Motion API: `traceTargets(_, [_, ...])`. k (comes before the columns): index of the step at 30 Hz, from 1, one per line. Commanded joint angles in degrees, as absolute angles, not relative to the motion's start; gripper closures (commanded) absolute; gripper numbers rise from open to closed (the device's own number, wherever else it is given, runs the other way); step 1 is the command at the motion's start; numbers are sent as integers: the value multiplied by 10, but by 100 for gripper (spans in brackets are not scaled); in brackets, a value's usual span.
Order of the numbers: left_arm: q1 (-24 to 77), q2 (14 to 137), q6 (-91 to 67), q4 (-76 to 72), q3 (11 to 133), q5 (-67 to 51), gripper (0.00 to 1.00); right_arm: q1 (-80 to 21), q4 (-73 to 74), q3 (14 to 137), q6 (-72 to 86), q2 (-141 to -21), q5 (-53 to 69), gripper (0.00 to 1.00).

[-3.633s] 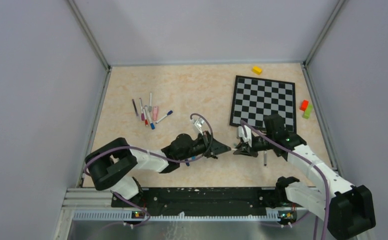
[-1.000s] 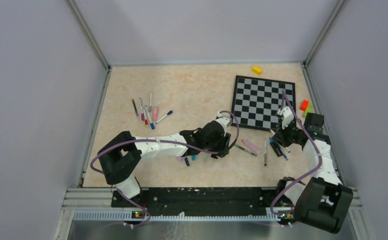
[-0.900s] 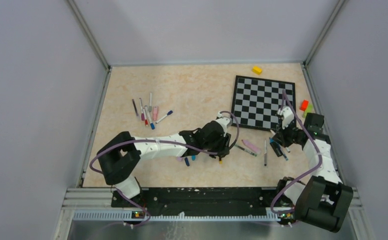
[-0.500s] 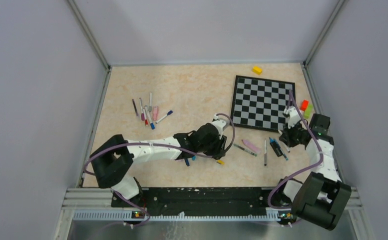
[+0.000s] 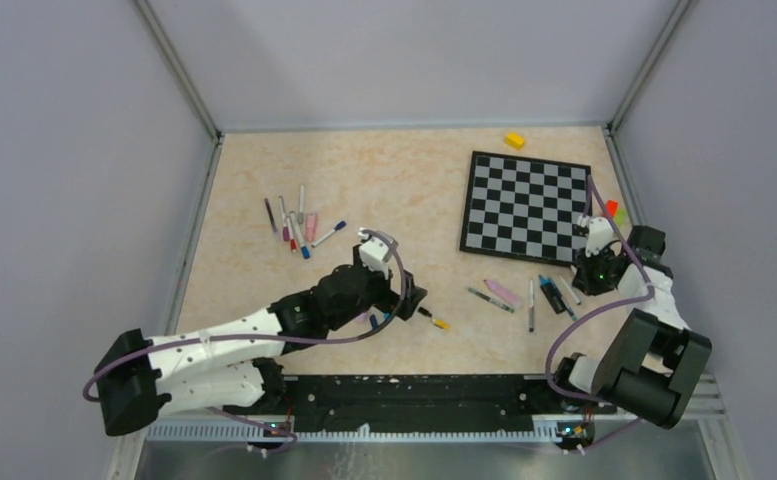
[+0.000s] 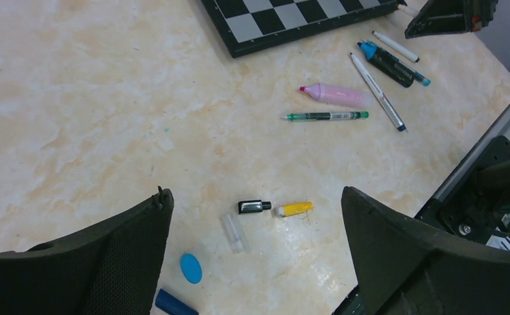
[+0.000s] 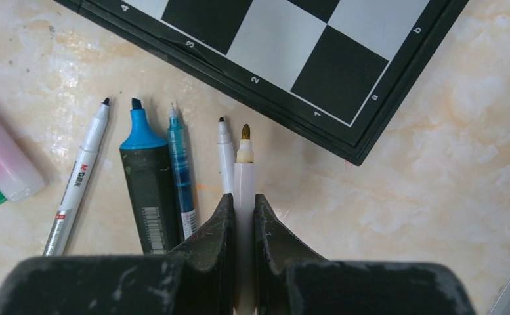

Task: Open the pen caps
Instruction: Place the pen at the center of the board.

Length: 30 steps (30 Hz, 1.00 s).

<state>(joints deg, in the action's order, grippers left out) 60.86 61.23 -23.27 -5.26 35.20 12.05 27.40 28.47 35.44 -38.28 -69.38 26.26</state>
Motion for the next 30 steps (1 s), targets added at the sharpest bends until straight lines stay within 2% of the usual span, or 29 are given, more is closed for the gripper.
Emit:
traceTargets(1, [609,531,-205,-91,310,179,1,282,268,384,-377,-712,241,94])
traceTargets(13, [610,455,-200,-57,278,192,1,282,278,395,-382,-760,243,79])
traceTargets(21, [609,442,-203,-37,284,192,1,282,287,404,-383,-770,253,77])
traceTargets(30, [609,428,-212,-3,306,187,1,283,295,403,-383,-717,281,76])
